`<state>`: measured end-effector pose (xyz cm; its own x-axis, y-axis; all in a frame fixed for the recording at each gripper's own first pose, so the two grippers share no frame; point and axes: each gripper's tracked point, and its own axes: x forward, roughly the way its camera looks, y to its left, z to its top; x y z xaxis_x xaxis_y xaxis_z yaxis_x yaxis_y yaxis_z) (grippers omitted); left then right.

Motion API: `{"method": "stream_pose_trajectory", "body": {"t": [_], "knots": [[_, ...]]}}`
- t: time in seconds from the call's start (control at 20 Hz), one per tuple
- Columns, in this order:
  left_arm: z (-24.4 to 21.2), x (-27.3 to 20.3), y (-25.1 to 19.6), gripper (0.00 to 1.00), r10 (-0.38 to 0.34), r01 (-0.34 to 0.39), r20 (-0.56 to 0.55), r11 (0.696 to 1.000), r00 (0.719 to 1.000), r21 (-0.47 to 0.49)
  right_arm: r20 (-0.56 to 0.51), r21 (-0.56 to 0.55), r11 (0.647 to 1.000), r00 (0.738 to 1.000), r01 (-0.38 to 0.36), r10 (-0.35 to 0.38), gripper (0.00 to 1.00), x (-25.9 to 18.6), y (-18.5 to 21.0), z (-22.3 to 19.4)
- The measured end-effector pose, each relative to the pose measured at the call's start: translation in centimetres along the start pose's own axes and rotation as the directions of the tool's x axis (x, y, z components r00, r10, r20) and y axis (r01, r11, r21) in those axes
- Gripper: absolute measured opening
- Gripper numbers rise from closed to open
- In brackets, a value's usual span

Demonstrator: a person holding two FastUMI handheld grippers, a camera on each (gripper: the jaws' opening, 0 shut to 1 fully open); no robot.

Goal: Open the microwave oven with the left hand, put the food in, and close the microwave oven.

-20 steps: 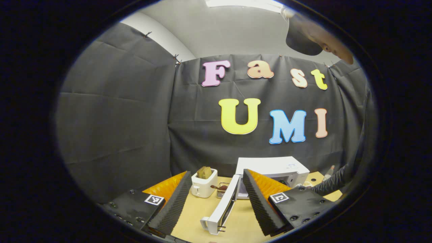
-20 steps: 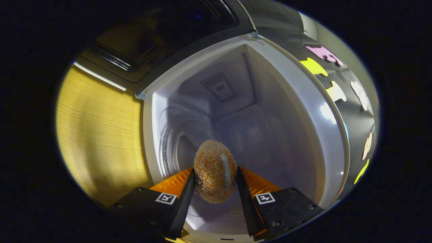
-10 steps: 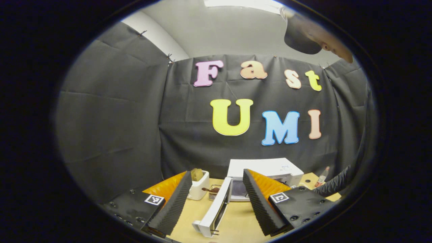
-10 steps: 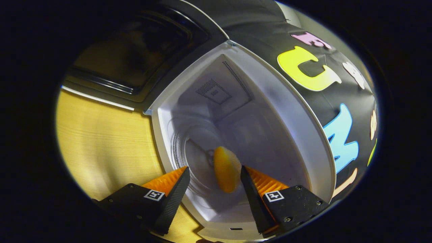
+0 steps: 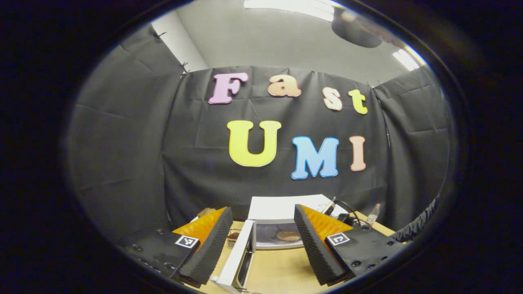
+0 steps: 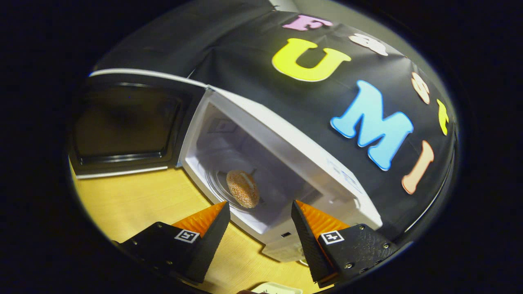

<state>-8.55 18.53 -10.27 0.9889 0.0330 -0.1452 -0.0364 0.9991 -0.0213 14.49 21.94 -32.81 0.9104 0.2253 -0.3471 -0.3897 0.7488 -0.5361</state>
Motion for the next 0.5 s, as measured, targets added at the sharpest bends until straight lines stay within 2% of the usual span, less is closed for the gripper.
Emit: {"method": "stream_pose_trajectory", "body": {"t": [0.1,0.2,0.35,0.5], "knots": [[-0.6,0.9,-0.5,0.99,-0.024,0.024,-0.003,1.000,1.000,0.003,0.012,0.146,0.989,0.999,0.040,-0.042,0.92,-3.3,-1.9,1.3],[-1.2,1.9,-1.3,0.96,-0.058,0.058,-0.009,0.998,0.998,0.008,0.035,0.269,0.960,0.995,0.079,-0.092,0.92,-6.8,-4.0,2.6],[-0.7,3.0,-3.2,1.00,-0.129,0.129,0.024,0.992,0.991,0.000,0.087,0.370,0.916,0.976,0.155,-0.200,0.92,-12.1,-7.8,4.9],[-0.2,3.9,-4.7,1.00,-0.188,0.190,0.059,0.981,0.980,-0.033,0.114,0.457,0.866,0.953,0.201,-0.281,0.92,-17.1,-9.7,6.3]]}}
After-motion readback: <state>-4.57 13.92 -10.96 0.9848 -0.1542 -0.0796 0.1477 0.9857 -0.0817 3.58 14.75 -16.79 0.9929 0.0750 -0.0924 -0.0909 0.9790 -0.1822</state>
